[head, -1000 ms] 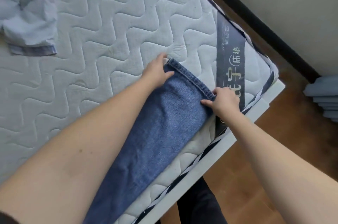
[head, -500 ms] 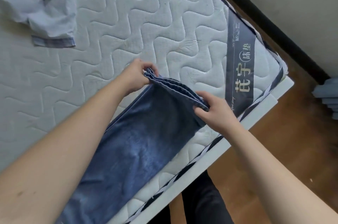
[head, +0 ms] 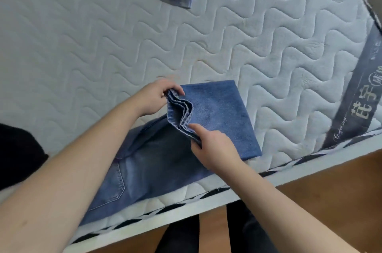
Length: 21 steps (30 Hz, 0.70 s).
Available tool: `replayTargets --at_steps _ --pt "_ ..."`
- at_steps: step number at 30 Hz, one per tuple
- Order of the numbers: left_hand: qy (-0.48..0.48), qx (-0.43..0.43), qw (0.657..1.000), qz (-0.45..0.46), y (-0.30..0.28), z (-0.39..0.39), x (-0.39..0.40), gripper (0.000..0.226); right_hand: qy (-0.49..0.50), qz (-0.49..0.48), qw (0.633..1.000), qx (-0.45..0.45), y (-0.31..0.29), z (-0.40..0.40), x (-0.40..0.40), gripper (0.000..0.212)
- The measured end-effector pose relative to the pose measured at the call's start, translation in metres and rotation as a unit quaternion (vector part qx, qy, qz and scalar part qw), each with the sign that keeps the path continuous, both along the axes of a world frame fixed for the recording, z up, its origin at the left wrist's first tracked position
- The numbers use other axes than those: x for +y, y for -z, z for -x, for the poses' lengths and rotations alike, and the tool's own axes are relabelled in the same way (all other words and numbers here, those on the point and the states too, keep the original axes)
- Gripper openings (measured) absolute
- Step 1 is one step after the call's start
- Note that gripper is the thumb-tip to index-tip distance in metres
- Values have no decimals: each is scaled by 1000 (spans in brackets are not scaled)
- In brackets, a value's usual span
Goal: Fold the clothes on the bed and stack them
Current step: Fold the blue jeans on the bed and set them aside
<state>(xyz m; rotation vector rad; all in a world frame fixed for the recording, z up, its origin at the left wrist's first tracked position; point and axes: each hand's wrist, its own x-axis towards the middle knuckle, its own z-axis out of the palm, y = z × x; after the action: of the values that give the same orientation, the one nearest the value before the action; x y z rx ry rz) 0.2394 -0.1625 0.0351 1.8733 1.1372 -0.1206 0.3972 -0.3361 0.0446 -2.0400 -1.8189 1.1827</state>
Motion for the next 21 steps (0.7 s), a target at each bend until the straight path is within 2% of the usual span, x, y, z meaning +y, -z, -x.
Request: replayTargets --at_steps 2,4,7,10,14,18,21 --pt "5 13 1000 9 1 32 -9 58 -18 8 1000 -9 4 26 -4 46" --pt "-32 0 998 49 4 60 -19 58 -30 18 999 -7 8 50 -11 48" --pt "-135 -25 985 102 11 92 -33 39 -52 27 998 -10 13 85 -23 51" --pt "-160 -16 986 42 24 120 -54 28 -83 39 995 -36 20 119 -34 55" --pt "-271 22 962 17 57 144 -85 43 -92 61 993 -33 38 153 -48 56" --pt "-405 11 912 59 80 147 -104 59 -111 121 986 42 63 160 -62 61" --pt "-392 -1 919 48 86 145 -110 65 -151 89 983 51 79 152 -74 58"
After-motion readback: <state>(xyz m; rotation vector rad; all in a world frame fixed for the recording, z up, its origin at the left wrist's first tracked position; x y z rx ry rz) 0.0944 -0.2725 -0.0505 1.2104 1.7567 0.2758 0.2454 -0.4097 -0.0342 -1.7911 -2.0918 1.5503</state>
